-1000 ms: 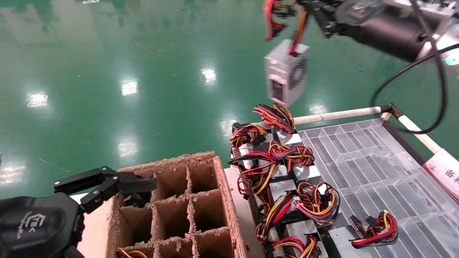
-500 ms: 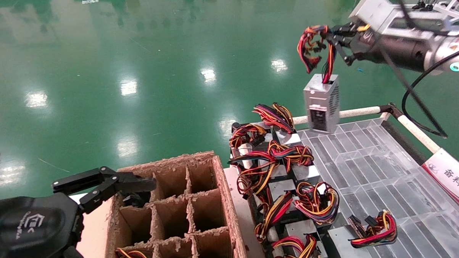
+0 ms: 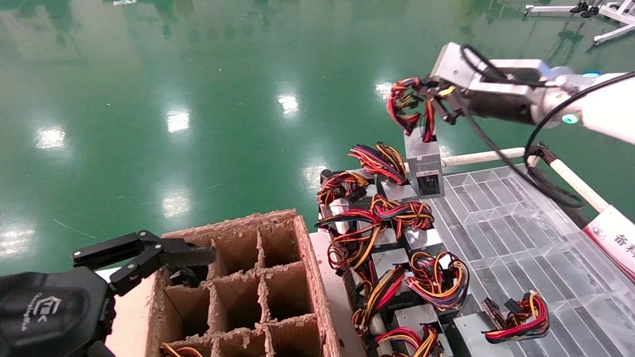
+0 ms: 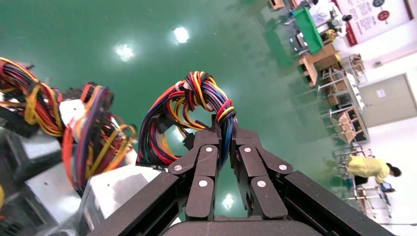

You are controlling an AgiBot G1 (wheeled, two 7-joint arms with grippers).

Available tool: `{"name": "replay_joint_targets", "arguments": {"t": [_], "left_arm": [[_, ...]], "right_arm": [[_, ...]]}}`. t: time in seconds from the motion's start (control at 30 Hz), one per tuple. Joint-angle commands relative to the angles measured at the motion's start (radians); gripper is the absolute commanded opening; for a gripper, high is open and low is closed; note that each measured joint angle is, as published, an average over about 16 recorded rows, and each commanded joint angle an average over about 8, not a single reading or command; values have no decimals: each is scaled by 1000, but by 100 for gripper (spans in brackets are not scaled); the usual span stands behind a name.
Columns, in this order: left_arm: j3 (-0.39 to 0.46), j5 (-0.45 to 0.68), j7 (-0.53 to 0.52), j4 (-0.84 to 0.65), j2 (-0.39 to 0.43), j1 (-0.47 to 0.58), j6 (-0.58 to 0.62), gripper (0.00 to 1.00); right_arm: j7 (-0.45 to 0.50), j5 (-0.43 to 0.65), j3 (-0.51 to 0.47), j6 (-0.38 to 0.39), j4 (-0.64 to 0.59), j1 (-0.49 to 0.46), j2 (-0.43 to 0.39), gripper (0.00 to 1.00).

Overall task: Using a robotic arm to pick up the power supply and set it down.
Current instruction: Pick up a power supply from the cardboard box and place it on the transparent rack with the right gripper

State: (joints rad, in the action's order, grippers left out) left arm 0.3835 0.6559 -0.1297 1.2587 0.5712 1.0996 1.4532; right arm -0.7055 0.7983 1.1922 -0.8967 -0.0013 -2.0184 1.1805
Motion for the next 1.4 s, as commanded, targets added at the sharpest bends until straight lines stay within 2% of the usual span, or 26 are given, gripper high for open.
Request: {"name": "replay_joint_targets", "arguments": {"t": [0.03, 0.33, 0.87, 1.4], "left_arm": [[0, 0, 0, 0, 0, 0, 0, 100], [0, 0, 0, 0, 0, 0, 0, 100], [0, 0, 0, 0, 0, 0, 0, 100], [0, 0, 0, 0, 0, 0, 0, 100]], "right_arm": [[-1, 4, 3, 6, 0, 7, 11, 0], [22, -36, -25, 18, -10, 61, 2, 0], [52, -154, -108, -44, -3, 174, -44, 0], [57, -301, -210, -11, -20, 294, -77, 0]]}}
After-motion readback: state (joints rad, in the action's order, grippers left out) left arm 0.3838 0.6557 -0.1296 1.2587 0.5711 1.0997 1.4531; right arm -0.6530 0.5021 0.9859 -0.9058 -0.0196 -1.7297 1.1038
